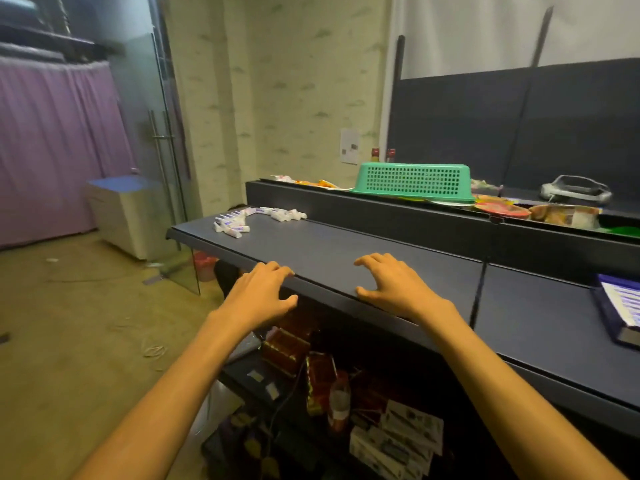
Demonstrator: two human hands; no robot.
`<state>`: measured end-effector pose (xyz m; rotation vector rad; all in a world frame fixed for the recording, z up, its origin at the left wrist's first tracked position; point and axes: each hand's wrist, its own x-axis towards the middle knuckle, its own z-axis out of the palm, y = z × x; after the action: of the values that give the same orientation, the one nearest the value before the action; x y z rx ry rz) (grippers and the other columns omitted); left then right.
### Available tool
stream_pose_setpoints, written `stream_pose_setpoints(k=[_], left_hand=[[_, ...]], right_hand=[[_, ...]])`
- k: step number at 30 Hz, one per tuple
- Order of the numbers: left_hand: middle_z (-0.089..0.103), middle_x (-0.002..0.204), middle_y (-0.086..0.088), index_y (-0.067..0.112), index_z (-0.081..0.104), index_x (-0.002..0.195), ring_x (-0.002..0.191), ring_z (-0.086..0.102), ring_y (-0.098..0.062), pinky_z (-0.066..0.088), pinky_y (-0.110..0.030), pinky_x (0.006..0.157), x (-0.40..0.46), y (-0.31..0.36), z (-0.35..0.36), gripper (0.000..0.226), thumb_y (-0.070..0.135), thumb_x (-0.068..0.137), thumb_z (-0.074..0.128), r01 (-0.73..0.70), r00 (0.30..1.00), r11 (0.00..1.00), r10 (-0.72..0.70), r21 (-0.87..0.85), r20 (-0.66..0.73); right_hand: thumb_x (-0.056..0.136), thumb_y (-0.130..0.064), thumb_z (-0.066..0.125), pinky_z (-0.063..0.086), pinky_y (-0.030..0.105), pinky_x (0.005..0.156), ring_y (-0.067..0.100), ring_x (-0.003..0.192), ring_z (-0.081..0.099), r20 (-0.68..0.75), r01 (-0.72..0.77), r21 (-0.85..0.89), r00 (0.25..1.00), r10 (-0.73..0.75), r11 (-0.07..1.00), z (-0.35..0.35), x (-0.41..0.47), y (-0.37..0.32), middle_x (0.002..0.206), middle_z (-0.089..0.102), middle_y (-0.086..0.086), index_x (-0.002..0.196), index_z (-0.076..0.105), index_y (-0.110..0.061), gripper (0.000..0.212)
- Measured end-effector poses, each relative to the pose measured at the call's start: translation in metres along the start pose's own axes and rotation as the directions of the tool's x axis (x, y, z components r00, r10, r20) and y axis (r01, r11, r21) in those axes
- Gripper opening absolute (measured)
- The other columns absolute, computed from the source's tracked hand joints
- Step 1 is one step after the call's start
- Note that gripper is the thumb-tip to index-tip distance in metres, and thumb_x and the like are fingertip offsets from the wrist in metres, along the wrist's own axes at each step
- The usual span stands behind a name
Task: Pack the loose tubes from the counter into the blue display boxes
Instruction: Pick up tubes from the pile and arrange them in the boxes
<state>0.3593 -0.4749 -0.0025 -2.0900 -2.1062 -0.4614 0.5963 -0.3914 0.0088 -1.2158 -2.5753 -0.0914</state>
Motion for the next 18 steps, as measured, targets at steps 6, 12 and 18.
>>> stream_pose_setpoints(k=[6, 12, 18], left_hand=[[0.05, 0.135, 0.002, 0.026, 0.045, 0.138, 0.123, 0.045, -0.017, 0.045, -0.039, 0.1, 0.036, -0.08, 0.014, 0.055, 0.046, 0.088, 0.058, 0.029, 1.0, 0.999, -0.029, -0.017, 0.008], [0.046, 0.14, 0.0, 0.026, 0.044, 0.139, 0.127, 0.043, -0.018, 0.044, -0.038, 0.1, 0.103, -0.147, 0.027, 0.055, 0.047, 0.09, 0.057, 0.024, 0.999, 1.0, -0.024, -0.003, 0.035], [0.043, 0.146, -0.001, 0.025, 0.044, 0.141, 0.13, 0.043, -0.02, 0.041, -0.037, 0.101, 0.185, -0.213, 0.034, 0.056, 0.042, 0.09, 0.059, 0.032, 0.999, 0.999, -0.03, -0.041, 0.036]], right_hand=[[0.093, -0.043, 0.056, 0.036, 0.041, 0.106, 0.022, 0.134, 0.037, 0.014, 0.026, 0.005, 1.0, -0.026, 1.0, 0.029, 0.082, -0.034, 0.148, 0.041, 0.001, 0.143, 0.038, -0.022, 0.057], [0.093, -0.043, 0.056, 0.036, 0.039, 0.106, 0.021, 0.134, 0.037, 0.019, 0.009, -0.007, 1.0, -0.009, 1.0, 0.062, 0.164, -0.04, 0.149, 0.04, 0.001, 0.143, 0.038, -0.022, 0.057], [0.094, -0.042, 0.056, 0.035, 0.037, 0.104, 0.02, 0.134, 0.037, 0.034, -0.024, -0.029, 0.999, 0.025, 0.999, 0.085, 0.25, -0.037, 0.148, 0.04, 0.001, 0.143, 0.038, -0.023, 0.057]])
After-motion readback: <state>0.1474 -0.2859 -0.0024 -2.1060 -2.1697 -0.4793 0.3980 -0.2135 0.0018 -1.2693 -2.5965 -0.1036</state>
